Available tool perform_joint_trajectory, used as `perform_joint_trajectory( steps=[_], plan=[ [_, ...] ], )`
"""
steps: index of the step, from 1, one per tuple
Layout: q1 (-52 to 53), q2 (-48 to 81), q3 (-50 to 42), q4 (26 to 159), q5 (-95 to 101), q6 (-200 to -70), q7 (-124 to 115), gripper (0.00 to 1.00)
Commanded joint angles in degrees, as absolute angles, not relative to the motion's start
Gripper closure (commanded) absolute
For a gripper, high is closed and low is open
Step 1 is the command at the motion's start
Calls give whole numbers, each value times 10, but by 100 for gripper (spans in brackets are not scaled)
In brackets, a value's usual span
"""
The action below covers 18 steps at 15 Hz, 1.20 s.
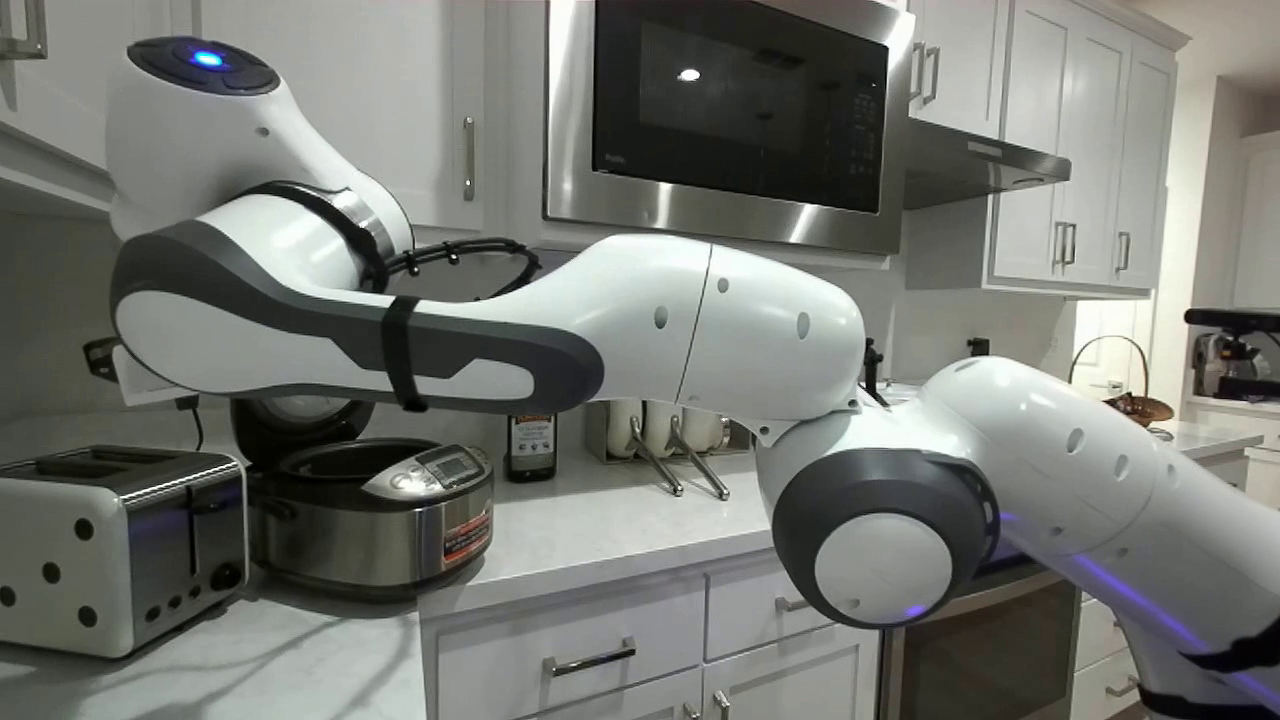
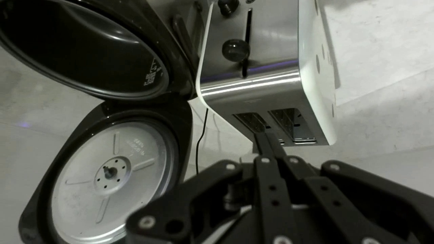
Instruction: Push down the lever on the toaster
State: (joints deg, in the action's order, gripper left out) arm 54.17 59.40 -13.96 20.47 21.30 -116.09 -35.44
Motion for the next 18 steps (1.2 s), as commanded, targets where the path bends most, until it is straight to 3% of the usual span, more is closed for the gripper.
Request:
perform_joint_trajectory(
  steps=[1,18],
  plan=[
    [535,604,-156,205,223,-1167,-369,100],
    [500,652,-137,209,201,-1176,-354,100]
  ],
)
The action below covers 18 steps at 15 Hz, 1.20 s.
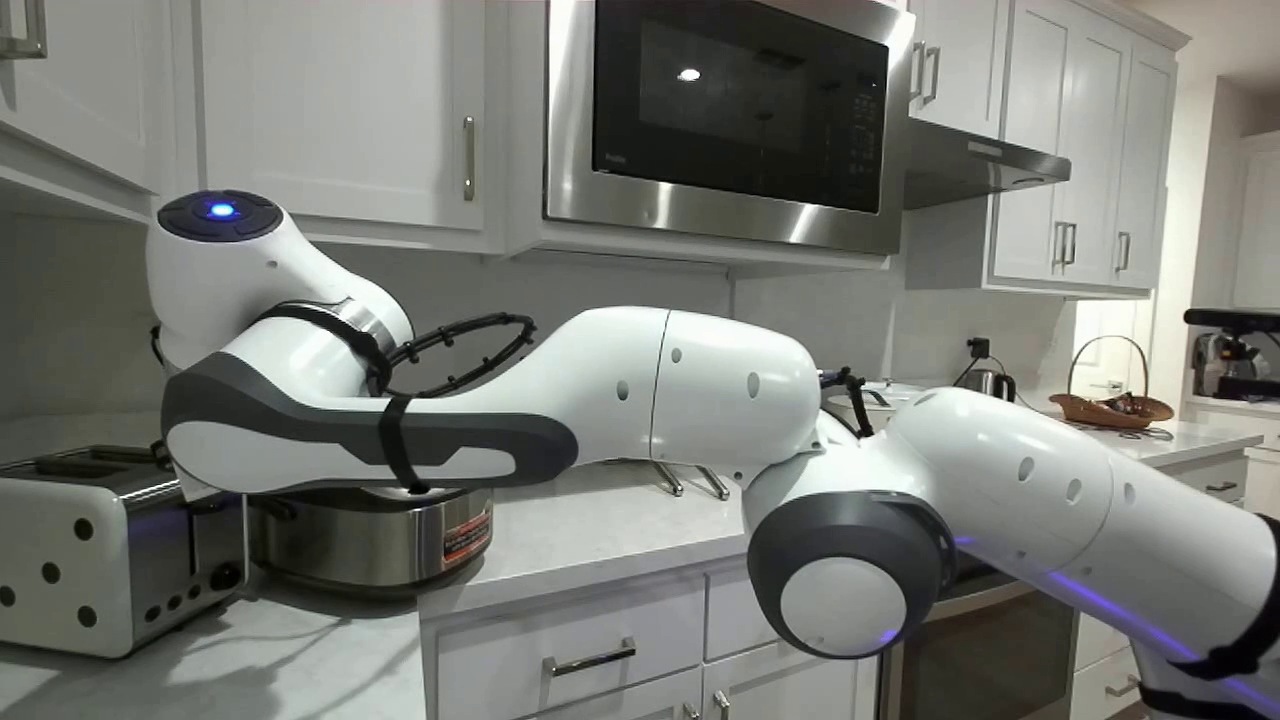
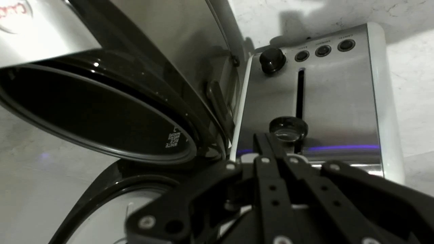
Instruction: Push down the lever on the toaster
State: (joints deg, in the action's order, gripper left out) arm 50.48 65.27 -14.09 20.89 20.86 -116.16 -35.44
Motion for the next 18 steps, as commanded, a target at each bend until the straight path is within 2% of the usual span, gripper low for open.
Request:
perform_joint_trajectory(
  steps=[1,9,18],
  plan=[
    [500,653,-135,209,199,-1181,-353,100],
    [496,665,-124,209,180,-1261,-349,100],
    [492,678,-118,209,174,-1263,-347,100]
  ],
)
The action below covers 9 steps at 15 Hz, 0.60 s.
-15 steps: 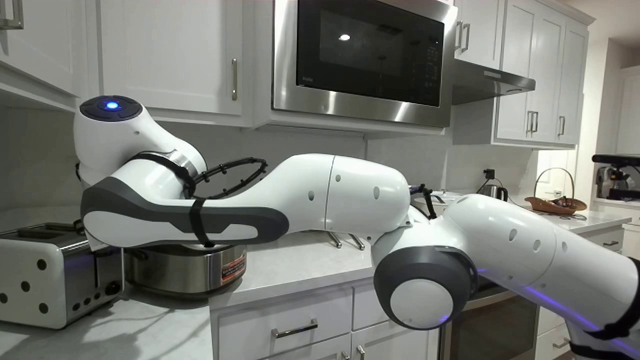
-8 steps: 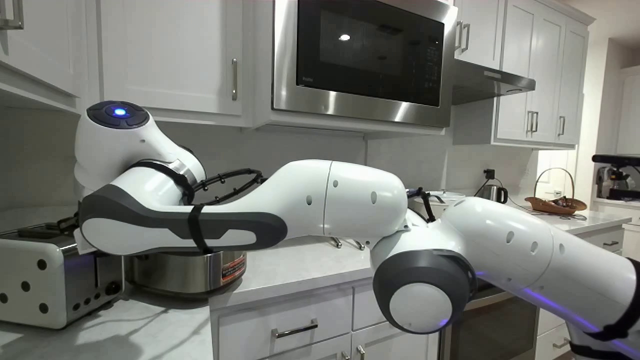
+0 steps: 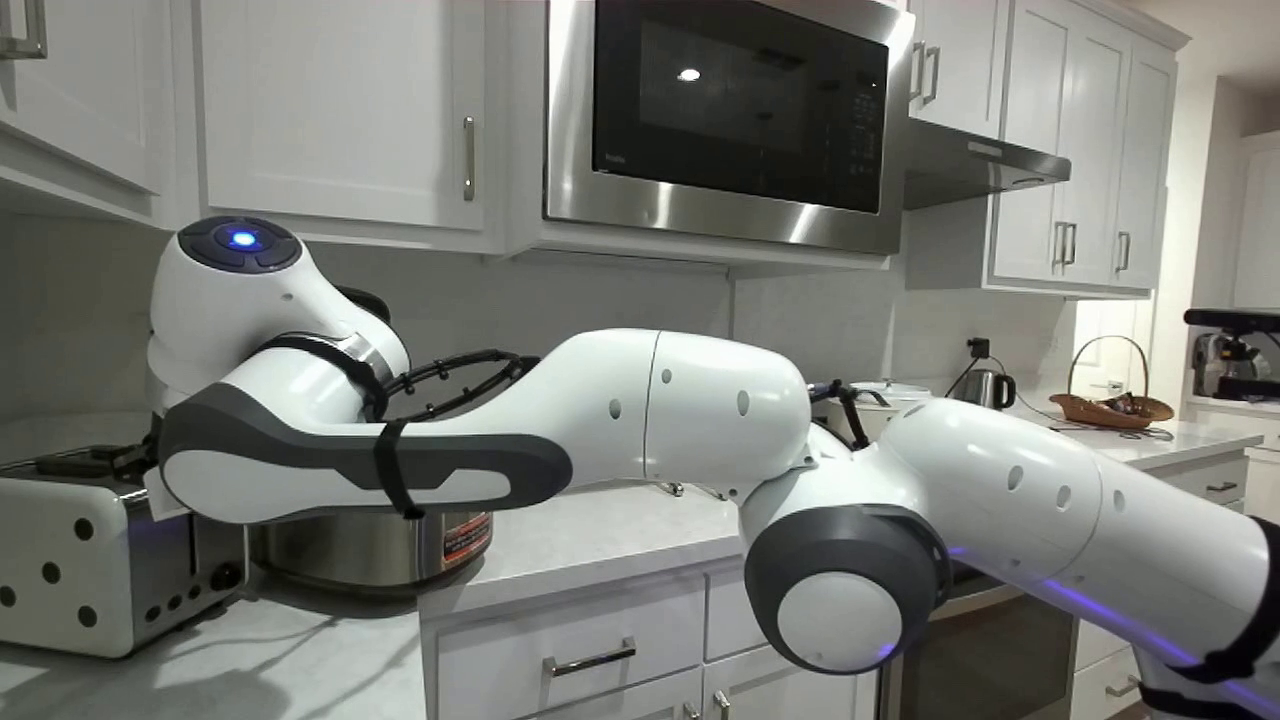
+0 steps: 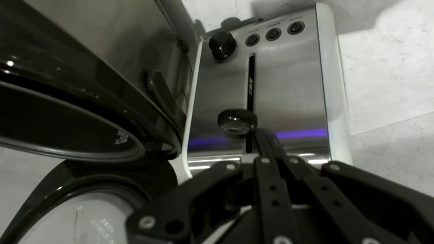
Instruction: Push down the lever on the toaster
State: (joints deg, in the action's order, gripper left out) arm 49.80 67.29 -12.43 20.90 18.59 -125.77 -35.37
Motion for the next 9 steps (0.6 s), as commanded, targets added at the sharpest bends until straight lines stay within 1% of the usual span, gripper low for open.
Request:
perform_joint_trajectory(
  steps=[1,9],
  plan=[
    [491,682,-117,209,172,-1261,-347,100],
    [482,703,-105,210,152,-1247,-341,100]
  ],
)
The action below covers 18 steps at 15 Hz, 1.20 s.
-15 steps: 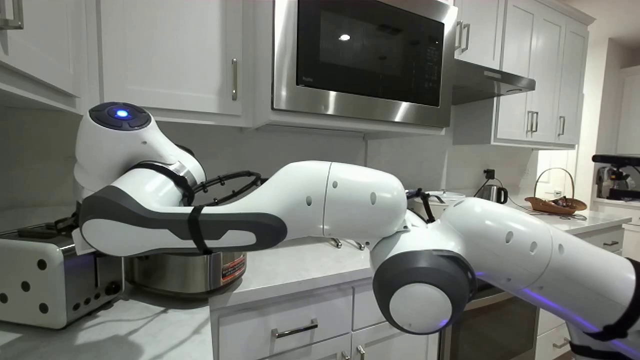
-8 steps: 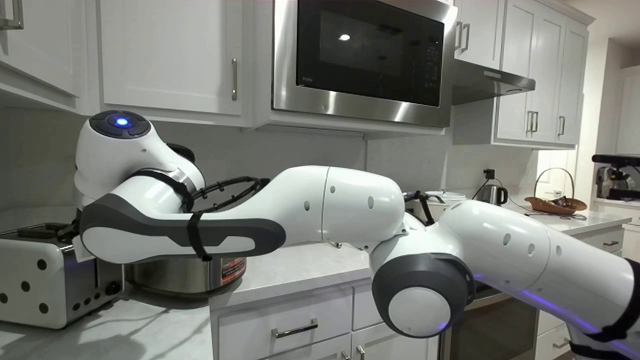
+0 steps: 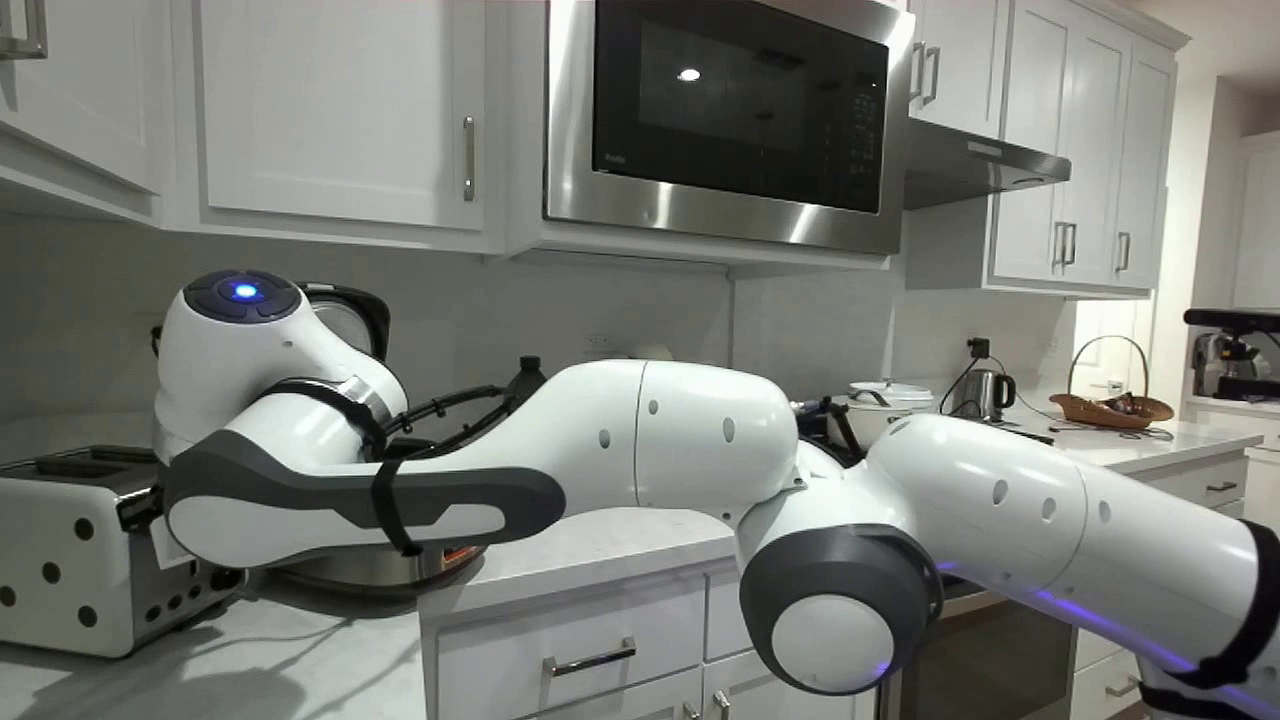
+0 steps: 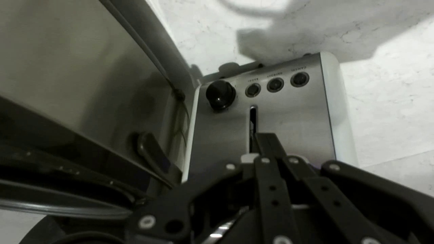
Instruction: Push down the lever on the toaster
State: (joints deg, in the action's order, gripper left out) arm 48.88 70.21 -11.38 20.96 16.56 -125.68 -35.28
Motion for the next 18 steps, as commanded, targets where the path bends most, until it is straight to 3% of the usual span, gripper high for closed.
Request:
perform_joint_trajectory(
  steps=[1,10,11,12,18],
  plan=[
    [481,705,-101,210,150,-1241,-339,100],
    [487,684,-84,268,147,-1114,-341,100],
    [480,731,-79,181,141,-1069,-329,100],
    [486,684,-78,265,145,-1094,-338,100],
    [488,670,-73,265,146,-1059,-350,100]
  ],
)
